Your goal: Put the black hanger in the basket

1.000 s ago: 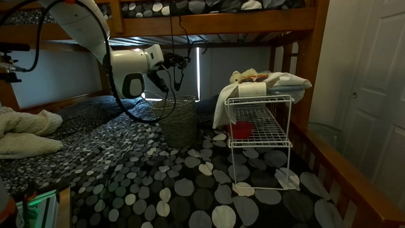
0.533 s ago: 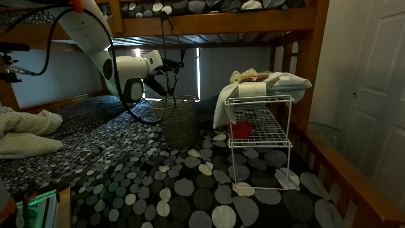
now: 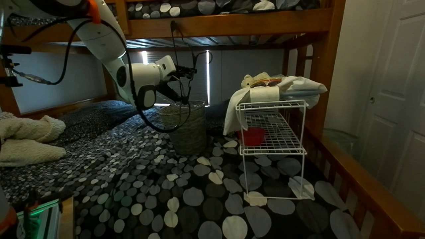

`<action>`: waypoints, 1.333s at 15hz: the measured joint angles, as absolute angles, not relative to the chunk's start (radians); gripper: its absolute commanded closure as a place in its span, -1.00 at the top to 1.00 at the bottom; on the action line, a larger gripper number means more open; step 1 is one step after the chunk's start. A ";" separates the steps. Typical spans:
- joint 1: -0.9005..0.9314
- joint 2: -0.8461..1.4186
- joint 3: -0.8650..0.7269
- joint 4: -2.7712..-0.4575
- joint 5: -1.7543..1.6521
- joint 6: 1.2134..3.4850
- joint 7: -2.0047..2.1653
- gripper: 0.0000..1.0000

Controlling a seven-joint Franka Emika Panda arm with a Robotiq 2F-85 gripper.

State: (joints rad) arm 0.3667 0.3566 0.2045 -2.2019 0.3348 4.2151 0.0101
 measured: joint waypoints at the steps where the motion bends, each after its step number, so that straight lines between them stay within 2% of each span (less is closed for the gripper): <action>1: 0.367 0.371 0.204 -2.195 0.335 4.215 -0.005 0.11; 4: 0.367 0.405 0.203 -2.181 0.335 4.215 -0.041 0.59; 7: 0.368 0.420 0.204 -2.186 0.323 4.215 -0.060 0.99; 12: 0.368 0.415 0.195 -2.258 0.216 4.195 -0.154 1.00; 20: 0.346 0.302 0.089 -2.444 0.163 4.195 -0.481 1.00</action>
